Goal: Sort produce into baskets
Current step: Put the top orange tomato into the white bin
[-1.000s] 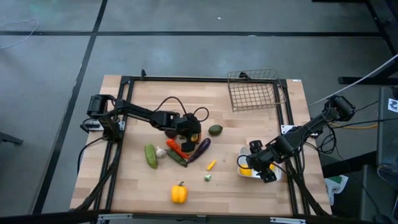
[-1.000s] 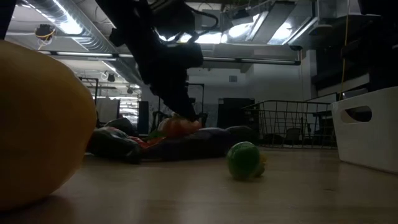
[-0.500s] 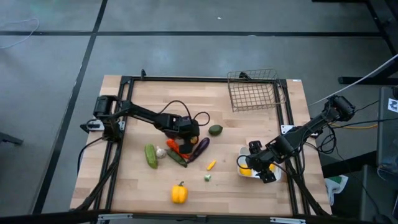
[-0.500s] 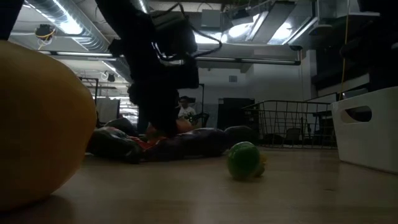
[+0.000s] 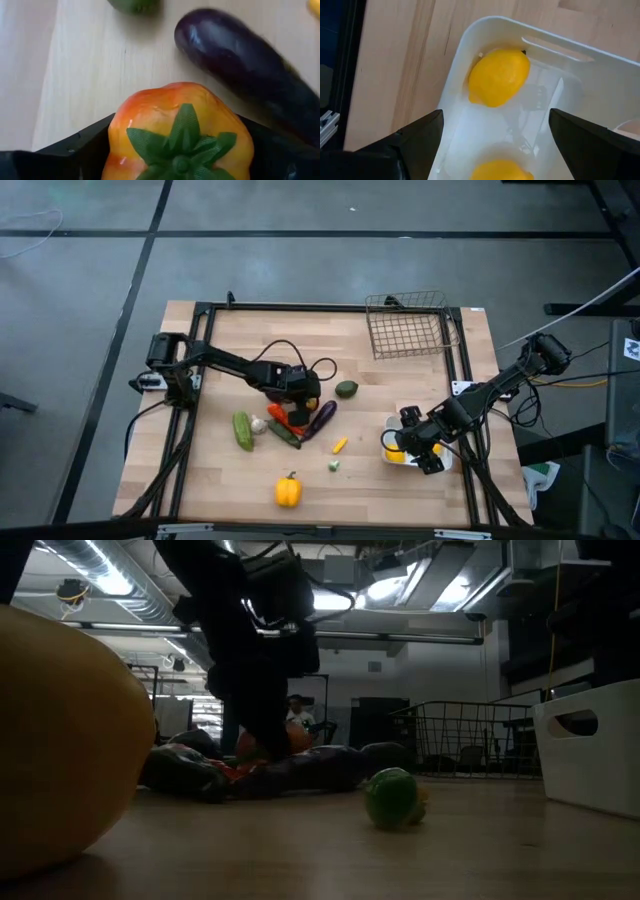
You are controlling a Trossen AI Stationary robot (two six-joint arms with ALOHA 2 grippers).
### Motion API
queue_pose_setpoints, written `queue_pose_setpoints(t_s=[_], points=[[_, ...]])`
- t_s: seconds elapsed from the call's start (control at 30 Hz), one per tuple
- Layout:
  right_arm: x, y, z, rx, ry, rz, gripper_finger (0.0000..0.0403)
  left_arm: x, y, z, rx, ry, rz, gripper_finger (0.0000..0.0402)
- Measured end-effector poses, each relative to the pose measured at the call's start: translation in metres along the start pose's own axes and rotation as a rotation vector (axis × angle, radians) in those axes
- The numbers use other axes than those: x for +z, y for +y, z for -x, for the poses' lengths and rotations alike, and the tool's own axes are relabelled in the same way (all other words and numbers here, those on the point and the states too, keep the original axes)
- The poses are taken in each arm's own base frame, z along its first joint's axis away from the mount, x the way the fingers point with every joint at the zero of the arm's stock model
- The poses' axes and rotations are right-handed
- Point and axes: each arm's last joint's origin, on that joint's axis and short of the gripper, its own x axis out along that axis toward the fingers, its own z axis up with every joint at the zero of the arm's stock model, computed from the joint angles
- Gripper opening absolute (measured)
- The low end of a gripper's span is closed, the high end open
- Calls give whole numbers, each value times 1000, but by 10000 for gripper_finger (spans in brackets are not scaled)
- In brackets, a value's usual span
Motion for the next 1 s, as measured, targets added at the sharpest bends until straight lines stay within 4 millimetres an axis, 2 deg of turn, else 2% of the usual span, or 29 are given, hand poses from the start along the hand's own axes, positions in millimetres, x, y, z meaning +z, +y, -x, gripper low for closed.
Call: queue_pose_setpoints(t_s=[0.17,0.43,0.67,0.9,1.0], points=[[-1,0,1,-1,-1,-4,360,9,0,11,-1,-25,5,335],[-6,-1,21,21,-82,-54,360,48,-1,31,-21,-178,141,347],[-13,-6,48,-66,-244,-54,360,81,-9,46,-111,-475,303,350],[-20,-11,74,-158,-421,-8,360,104,-29,63,-205,-784,379,352],[-20,-12,85,-211,-498,9,360,110,-42,60,-223,-893,391,352]])
